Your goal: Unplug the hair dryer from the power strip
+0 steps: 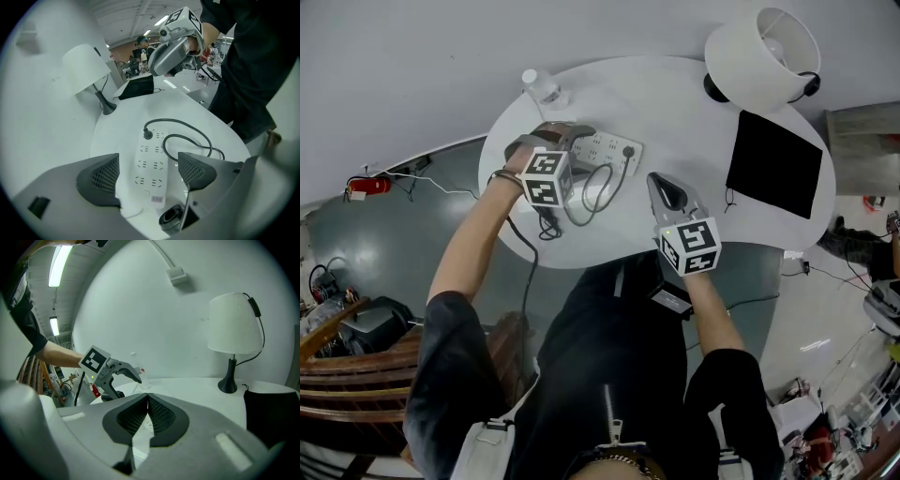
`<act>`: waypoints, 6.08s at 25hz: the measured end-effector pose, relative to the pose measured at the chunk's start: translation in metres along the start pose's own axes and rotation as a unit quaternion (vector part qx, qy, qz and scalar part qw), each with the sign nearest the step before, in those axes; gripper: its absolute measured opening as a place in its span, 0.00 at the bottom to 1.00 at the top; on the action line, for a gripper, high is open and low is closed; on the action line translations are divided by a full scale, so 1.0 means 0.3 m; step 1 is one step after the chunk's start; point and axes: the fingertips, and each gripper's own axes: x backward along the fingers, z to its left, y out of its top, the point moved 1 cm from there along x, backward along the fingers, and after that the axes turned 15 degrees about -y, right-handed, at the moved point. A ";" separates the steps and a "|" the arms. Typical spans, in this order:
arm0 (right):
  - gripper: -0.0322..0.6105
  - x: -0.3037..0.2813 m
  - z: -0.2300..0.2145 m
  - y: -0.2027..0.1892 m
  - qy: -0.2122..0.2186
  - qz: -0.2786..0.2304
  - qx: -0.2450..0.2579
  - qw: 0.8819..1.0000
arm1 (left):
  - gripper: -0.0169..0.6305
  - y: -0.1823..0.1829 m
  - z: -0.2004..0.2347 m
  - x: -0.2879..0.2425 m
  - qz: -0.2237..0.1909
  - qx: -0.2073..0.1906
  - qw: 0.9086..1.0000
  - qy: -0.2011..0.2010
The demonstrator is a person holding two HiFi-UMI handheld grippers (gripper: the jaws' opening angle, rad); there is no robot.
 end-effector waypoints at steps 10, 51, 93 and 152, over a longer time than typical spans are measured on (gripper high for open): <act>0.06 -0.030 -0.027 -0.040 -0.001 0.017 -0.006 1.000 | 0.60 -0.063 0.032 -0.138 0.054 -0.008 0.997 -0.058; 0.06 -0.220 -0.028 -0.158 0.015 0.055 0.095 0.994 | 0.62 -0.127 0.066 -0.281 0.100 0.013 0.983 -0.153; 0.13 -0.432 0.054 -0.219 0.040 0.009 0.161 0.986 | 0.62 -0.130 0.066 -0.291 0.122 0.013 0.979 -0.164; 0.11 -0.438 0.016 -0.169 0.040 0.020 0.111 0.993 | 0.62 -0.128 0.085 -0.301 0.144 0.040 0.976 -0.160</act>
